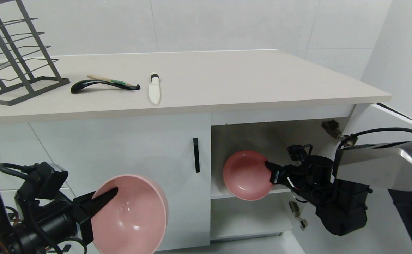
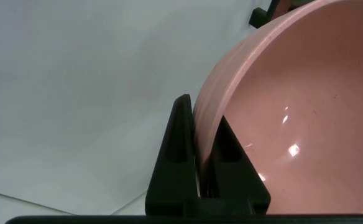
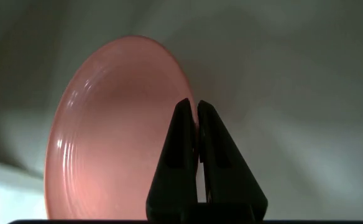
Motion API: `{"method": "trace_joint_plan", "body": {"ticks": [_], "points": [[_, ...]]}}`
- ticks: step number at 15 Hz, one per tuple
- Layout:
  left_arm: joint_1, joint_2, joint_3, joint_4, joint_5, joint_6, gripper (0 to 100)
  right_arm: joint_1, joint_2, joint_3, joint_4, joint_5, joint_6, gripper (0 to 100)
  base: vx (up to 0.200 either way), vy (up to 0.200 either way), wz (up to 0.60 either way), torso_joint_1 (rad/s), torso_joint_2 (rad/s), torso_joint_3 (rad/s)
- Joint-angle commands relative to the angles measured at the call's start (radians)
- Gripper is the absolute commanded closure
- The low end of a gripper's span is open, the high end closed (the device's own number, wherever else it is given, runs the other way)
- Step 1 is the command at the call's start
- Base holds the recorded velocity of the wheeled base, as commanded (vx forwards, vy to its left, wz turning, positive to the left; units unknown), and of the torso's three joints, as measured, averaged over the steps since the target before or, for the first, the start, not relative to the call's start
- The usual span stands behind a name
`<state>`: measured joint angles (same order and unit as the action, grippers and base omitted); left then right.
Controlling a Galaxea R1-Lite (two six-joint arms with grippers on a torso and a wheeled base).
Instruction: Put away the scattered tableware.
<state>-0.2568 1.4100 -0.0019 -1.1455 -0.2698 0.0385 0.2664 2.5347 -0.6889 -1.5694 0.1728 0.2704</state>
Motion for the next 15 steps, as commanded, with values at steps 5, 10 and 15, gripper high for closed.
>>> {"method": "trace_joint_plan", "body": {"ticks": [5,10,15], "points": [[-0.001,0.012,0.0,-0.008,0.0,-0.006,100,0.005,0.134,-0.185,-0.001,-0.004,0.032,100,0.0,0.0,0.0,0.0,0.0,0.0],[-0.001,0.033,-0.003,-0.016,0.0,-0.006,100,0.002,0.156,-0.258,-0.001,0.001,0.067,100,0.0,0.0,0.0,0.0,0.0,0.0],[-0.002,0.032,-0.001,-0.016,0.0,-0.006,100,-0.004,0.177,-0.281,-0.001,-0.002,0.066,100,0.0,0.0,0.0,0.0,0.0,0.0]]}}
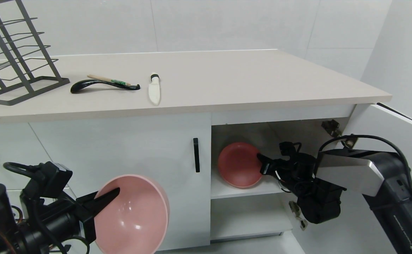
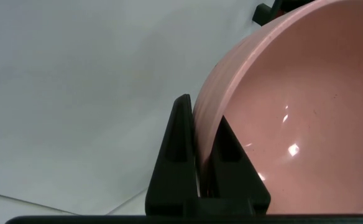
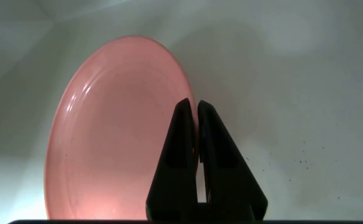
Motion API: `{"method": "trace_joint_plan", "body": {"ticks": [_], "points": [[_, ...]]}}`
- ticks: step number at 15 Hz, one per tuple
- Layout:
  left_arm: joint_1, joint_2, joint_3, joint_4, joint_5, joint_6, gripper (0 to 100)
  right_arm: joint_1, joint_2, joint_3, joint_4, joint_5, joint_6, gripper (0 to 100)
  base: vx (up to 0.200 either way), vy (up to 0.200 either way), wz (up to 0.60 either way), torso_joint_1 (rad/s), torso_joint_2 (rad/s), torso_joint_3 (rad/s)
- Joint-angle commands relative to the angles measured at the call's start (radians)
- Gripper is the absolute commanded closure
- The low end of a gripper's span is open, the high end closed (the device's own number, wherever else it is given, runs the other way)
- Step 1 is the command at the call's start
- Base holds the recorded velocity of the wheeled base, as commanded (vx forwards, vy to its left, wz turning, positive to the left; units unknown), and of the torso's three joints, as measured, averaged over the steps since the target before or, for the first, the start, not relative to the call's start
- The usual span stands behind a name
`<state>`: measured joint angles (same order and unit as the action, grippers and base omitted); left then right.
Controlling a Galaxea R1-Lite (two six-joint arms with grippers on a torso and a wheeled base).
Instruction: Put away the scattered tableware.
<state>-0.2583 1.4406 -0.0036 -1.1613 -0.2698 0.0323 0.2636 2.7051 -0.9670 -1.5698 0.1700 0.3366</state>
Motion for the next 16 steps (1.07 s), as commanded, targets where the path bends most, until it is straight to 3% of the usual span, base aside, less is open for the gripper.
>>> {"method": "trace_joint_plan", "body": {"ticks": [1,8,9,14,16], "points": [[-0.001,0.001,0.002,0.0,0.0,0.0,100,-0.007,0.009,-0.002,-0.001,0.0,-0.002,100,0.0,0.0,0.0,0.0,0.0,0.0],[-0.001,0.001,0.002,0.0,0.0,0.0,100,-0.017,0.019,-0.007,0.01,-0.004,-0.011,100,0.0,0.0,0.0,0.0,0.0,0.0],[-0.001,0.003,0.002,0.0,0.0,0.0,100,-0.017,0.022,-0.01,0.011,-0.027,-0.013,0,0.0,0.0,0.0,0.0,0.0,0.0],[-0.001,-0.002,0.001,0.0,0.0,0.001,100,-0.02,0.032,-0.032,0.002,-0.033,-0.019,0,0.0,0.0,0.0,0.0,0.0,0.0],[-0.007,-0.02,0.002,-0.02,0.0,0.008,100,-0.066,0.016,-0.012,-0.001,-0.05,-0.166,0,0.0,0.0,0.0,0.0,0.0,0.0]]}}
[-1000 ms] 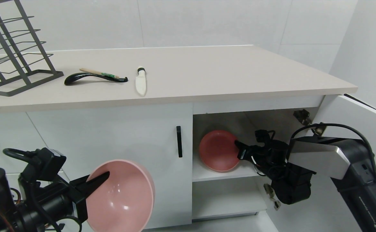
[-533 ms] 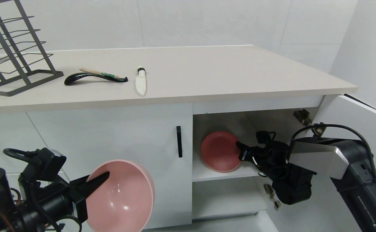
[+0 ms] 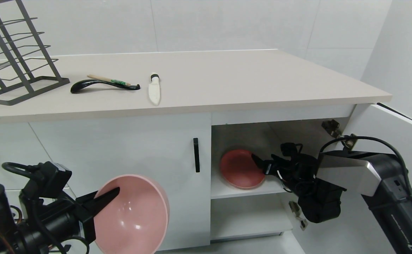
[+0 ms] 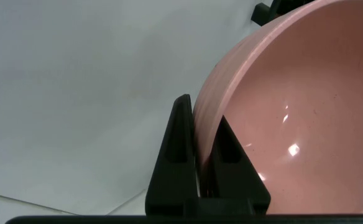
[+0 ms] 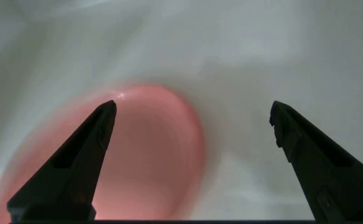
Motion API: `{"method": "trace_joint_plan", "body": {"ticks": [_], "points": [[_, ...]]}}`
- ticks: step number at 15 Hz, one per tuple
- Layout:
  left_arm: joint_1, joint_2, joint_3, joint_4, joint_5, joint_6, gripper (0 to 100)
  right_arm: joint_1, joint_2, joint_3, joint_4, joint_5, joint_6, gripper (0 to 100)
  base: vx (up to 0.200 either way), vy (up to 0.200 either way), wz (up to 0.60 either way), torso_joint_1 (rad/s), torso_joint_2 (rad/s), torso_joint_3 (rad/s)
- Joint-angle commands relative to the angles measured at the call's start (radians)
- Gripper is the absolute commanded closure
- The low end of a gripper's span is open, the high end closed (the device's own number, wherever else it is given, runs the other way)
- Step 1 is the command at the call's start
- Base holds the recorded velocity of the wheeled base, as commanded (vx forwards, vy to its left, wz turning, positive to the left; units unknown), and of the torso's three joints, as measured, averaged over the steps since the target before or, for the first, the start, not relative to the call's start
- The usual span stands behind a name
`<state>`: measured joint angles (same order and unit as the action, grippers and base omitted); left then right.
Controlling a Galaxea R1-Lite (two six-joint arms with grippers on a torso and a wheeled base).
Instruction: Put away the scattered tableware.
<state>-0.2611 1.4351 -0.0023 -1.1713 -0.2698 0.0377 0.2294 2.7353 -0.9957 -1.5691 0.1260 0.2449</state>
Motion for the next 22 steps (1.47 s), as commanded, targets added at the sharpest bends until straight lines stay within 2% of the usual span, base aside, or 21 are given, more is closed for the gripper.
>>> {"method": "trace_joint_plan", "body": {"ticks": [1,4,8,10,11,12,14,15,17,19,21,22], "points": [[-0.037,-0.048,0.001,-0.024,0.003,0.001,100,-0.054,-0.063,0.058,-0.002,-0.043,-0.188,0,0.0,0.0,0.0,0.0,0.0,0.0],[-0.153,-0.156,0.001,0.005,0.003,0.002,100,-0.044,-0.302,0.338,-0.002,-0.06,-0.217,0,0.0,0.0,0.0,0.0,0.0,0.0],[-0.181,-0.163,0.001,0.051,0.006,-0.005,100,0.107,-0.68,0.7,-0.002,-0.062,-0.217,0,0.0,0.0,0.0,0.0,0.0,0.0],[-0.227,-0.157,-0.01,0.067,0.001,-0.009,100,0.203,-0.818,0.862,-0.002,-0.062,-0.217,0,0.0,0.0,0.0,0.0,0.0,0.0],[-0.242,-0.145,-0.018,0.071,0.004,-0.004,100,0.22,-0.839,0.884,-0.002,-0.062,-0.217,0,0.0,0.0,0.0,0.0,0.0,0.0],[-0.294,-0.099,-0.045,0.078,0.012,0.001,100,0.248,-0.887,0.922,-0.002,-0.062,-0.217,0,0.0,0.0,0.0,0.0,0.0,0.0],[-0.307,-0.07,-0.07,0.078,0.024,0.001,100,0.257,-0.905,0.934,-0.002,-0.062,-0.217,0,0.0,0.0,0.0,0.0,0.0,0.0],[-0.337,-0.015,-0.127,0.079,0.083,-0.002,100,0.255,-0.933,0.925,-0.002,-0.062,-0.22,0,0.0,0.0,0.0,0.0,0.0,0.0],[-0.386,0.057,-0.162,0.079,0.172,0.001,100,0.257,-0.982,0.922,-0.002,-0.06,-0.245,0,0.0,0.0,0.0,0.0,0.0,0.0],[-0.477,0.111,-0.214,0.079,0.299,0.002,100,0.258,-1.046,0.939,-0.002,-0.06,-0.279,0,0.0,0.0,0.0,0.0,0.0,0.0],[-0.544,0.176,-0.254,0.079,0.357,0.024,100,0.269,-1.066,0.954,-0.002,-0.058,-0.317,0,0.0,0.0,0.0,0.0,0.0,0.0],[-0.55,0.186,-0.257,0.079,0.363,0.024,100,0.272,-1.068,0.956,-0.002,-0.058,-0.326,0,0.0,0.0,0.0,0.0,0.0,0.0]]}}
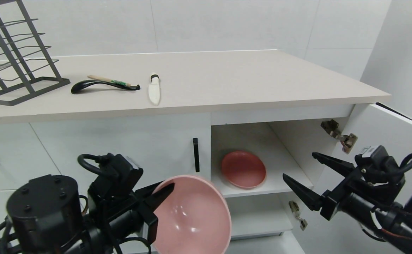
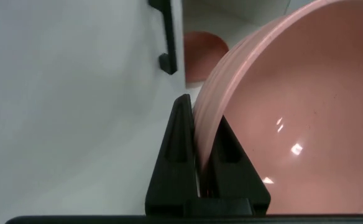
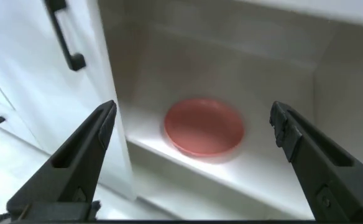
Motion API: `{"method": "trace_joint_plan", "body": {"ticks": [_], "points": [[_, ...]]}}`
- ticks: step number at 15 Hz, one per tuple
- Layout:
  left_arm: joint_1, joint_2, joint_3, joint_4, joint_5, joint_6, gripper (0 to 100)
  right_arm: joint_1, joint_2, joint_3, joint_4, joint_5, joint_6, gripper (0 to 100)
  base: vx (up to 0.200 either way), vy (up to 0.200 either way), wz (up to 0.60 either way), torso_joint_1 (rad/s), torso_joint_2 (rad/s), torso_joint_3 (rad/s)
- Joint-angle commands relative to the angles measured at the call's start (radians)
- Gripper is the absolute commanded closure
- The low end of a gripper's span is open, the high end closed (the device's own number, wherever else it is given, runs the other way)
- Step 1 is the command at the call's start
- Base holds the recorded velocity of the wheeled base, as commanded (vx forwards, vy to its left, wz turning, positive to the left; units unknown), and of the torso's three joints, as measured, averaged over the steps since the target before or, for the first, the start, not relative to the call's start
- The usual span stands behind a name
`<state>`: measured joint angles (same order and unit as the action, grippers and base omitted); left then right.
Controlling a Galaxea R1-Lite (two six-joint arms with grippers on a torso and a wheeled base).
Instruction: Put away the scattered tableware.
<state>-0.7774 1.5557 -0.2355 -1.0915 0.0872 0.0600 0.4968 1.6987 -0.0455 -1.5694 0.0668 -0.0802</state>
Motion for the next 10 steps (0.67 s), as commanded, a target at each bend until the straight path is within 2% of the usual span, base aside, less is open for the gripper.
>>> {"method": "trace_joint_plan", "body": {"ticks": [1,2,3,4,5,6,7,10], "points": [[-0.071,0.138,-0.03,-0.015,0.052,-0.006,100,0.011,-0.04,0.01,-0.001,-0.001,-0.055,0,0.0,0.0,0.0,0.0,0.0,0.0],[-0.086,0.196,-0.034,-0.039,0.097,-0.006,100,0.011,-0.04,0.012,-0.001,-0.001,-0.067,0,0.0,0.0,0.0,0.0,0.0,0.0],[-0.103,0.262,-0.048,-0.105,0.134,-0.003,100,0.012,-0.04,0.018,-0.001,-0.001,-0.067,0,0.0,0.0,0.0,0.0,0.0,0.0],[-0.125,0.333,-0.067,-0.217,0.166,0.009,100,0.028,-0.05,0.018,-0.001,0.001,-0.067,0,0.0,0.0,0.0,0.0,0.0,0.0],[-0.141,0.377,-0.093,-0.283,0.192,0.04,100,0.045,-0.062,0.024,-0.001,0.001,-0.067,0,0.0,0.0,0.0,0.0,0.0,0.0],[-0.143,0.403,-0.111,-0.311,0.207,0.067,100,0.055,-0.07,0.027,-0.001,0.001,-0.066,0,0.0,0.0,0.0,0.0,0.0,0.0],[-0.146,0.443,-0.151,-0.34,0.232,0.11,100,0.066,-0.08,0.03,-0.001,0.001,-0.066,0,0.0,0.0,0.0,0.0,0.0,0.0],[-0.158,0.509,-0.235,-0.357,0.273,0.119,100,0.066,-0.08,0.03,-0.001,0.001,-0.066,0,0.0,0.0,0.0,0.0,0.0,0.0]]}}
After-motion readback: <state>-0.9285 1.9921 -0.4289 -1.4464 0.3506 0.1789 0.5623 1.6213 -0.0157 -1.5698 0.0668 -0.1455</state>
